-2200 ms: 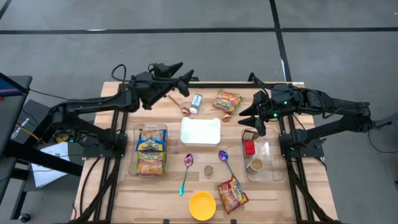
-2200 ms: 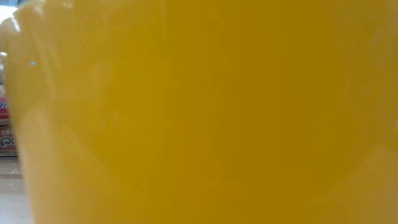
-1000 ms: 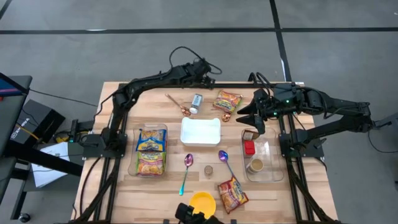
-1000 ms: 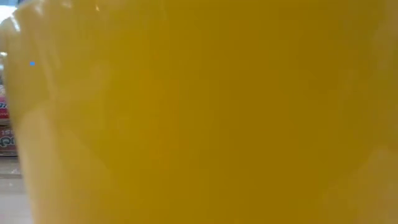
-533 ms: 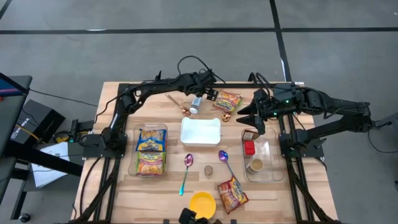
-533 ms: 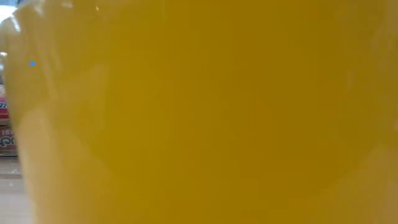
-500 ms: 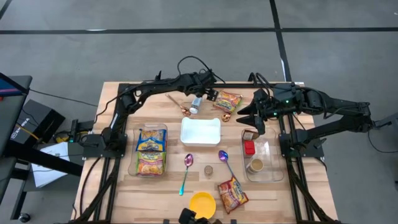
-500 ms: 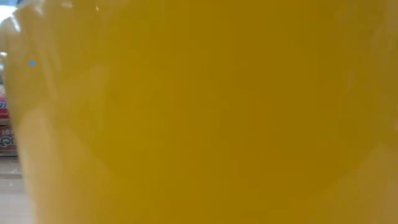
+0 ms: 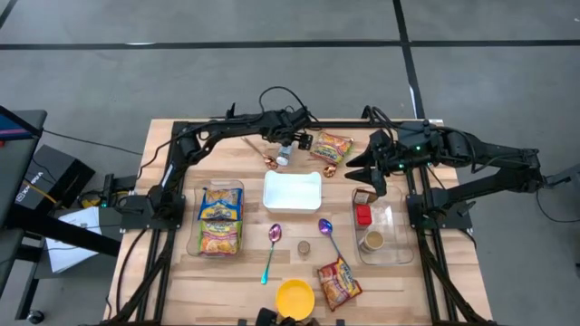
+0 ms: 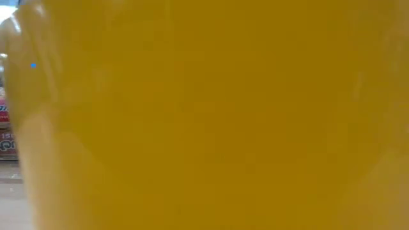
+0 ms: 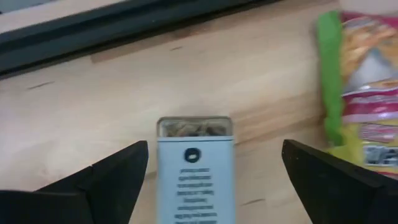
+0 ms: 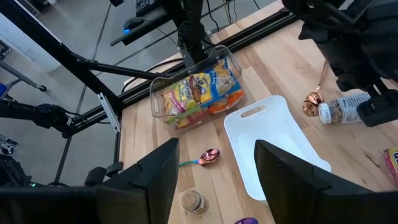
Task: Pick & Place Food Item
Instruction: Put the white seasoning bottle into the right transparent bin
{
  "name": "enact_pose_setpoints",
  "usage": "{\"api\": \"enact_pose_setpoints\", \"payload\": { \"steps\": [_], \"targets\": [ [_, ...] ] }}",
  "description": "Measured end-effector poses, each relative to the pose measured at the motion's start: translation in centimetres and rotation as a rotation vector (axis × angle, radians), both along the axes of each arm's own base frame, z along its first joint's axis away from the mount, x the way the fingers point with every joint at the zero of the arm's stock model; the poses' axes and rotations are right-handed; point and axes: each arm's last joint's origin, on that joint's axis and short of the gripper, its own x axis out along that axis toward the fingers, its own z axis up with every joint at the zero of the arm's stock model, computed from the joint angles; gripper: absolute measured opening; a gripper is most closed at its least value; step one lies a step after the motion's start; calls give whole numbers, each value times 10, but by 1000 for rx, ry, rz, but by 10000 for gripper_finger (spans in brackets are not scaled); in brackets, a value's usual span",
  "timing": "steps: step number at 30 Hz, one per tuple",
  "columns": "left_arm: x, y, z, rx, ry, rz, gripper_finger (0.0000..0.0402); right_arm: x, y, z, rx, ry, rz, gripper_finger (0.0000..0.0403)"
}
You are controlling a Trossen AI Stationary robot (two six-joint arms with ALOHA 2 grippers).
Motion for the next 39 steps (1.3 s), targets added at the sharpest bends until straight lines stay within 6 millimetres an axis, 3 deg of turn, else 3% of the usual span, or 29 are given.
{"api": "enact_pose_setpoints", "payload": {
  "steps": [11,39],
  "targets": [
    [-2,5,-16,28,-49,14,345,0,0,-1,1,10,2,202],
    [-6,3,-18,-20,-16,1,303,-1,1,-2,12,26,0,202]
  ]
}}
